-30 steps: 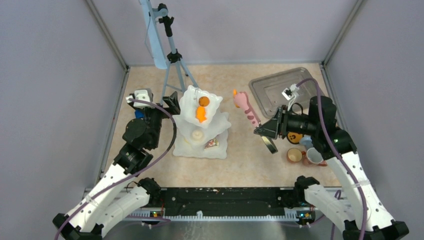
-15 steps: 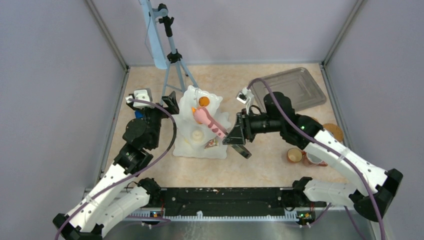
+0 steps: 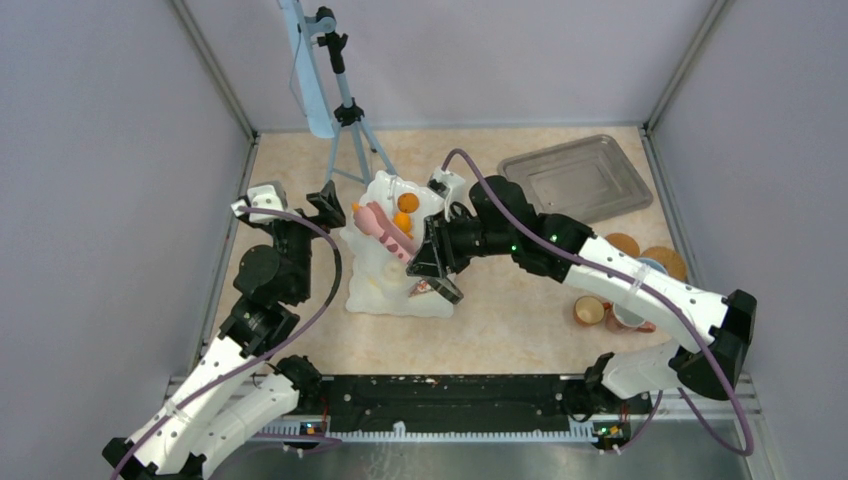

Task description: Serve the afternoon tea

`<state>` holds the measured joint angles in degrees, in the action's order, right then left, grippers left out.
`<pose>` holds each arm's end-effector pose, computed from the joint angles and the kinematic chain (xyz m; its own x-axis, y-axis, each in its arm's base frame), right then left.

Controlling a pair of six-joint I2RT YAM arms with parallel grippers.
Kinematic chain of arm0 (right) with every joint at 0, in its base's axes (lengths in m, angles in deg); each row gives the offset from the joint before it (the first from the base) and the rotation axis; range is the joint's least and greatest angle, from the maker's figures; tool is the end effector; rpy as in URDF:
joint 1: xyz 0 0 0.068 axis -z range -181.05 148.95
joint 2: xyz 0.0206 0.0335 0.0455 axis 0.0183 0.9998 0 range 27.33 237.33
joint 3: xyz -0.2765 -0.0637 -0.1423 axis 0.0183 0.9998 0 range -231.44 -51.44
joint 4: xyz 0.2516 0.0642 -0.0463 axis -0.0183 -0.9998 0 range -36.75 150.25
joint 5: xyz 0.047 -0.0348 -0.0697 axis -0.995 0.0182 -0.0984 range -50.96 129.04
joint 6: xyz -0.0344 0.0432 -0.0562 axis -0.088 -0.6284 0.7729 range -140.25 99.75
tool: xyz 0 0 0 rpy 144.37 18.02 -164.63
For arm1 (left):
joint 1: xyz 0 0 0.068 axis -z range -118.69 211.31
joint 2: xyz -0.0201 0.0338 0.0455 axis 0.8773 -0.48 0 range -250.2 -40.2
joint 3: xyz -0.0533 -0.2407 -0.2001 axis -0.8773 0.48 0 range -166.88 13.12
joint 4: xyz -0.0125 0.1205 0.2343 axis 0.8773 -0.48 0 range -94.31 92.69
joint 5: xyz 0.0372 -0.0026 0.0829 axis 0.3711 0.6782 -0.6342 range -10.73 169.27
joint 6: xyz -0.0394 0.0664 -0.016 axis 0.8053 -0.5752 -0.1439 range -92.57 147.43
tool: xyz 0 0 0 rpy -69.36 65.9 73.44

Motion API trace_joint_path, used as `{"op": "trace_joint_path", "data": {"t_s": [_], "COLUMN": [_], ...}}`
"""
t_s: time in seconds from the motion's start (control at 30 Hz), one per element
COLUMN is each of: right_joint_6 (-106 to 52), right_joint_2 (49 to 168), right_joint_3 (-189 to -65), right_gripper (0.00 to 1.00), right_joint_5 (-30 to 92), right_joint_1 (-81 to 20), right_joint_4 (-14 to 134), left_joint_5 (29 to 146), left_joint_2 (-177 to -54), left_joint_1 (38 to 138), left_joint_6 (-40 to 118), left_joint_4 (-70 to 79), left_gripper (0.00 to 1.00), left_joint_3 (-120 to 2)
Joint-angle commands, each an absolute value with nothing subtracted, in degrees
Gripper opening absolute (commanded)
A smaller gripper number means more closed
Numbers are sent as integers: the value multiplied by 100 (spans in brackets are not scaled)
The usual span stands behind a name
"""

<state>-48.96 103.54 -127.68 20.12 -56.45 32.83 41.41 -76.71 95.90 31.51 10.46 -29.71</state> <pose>0.1614 0.2726 0.4111 -0.6816 -0.1878 -0.7072 -0.7009 0.4451 0.5573 0.1337 -0.0417 0.4158 0.2030 -0.2083 -0.9568 -0.0276 0.9755 -0.2182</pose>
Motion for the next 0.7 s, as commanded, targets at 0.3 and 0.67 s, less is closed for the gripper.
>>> {"op": "trace_joint_path", "data": {"t_s": [0.3,0.67], "right_joint_6": [-4523,-4387], "right_joint_2": [10776,10874], "right_joint_3": [-13764,-13871], "right_gripper": [12,36], "right_joint_5": [3353,3633], "right_joint_1": [-6082,-6164], "right_joint_4": [2504,2396], "left_joint_5": [4130,4210], "left_joint_2": [-7688,-7680], "left_joint_1": [9567,9562], "left_joint_6": [3109,3109], "left_joint_4": [1279,1279], "left_gripper": [99,99], "left_joint_3": [-3005,-3004]}}
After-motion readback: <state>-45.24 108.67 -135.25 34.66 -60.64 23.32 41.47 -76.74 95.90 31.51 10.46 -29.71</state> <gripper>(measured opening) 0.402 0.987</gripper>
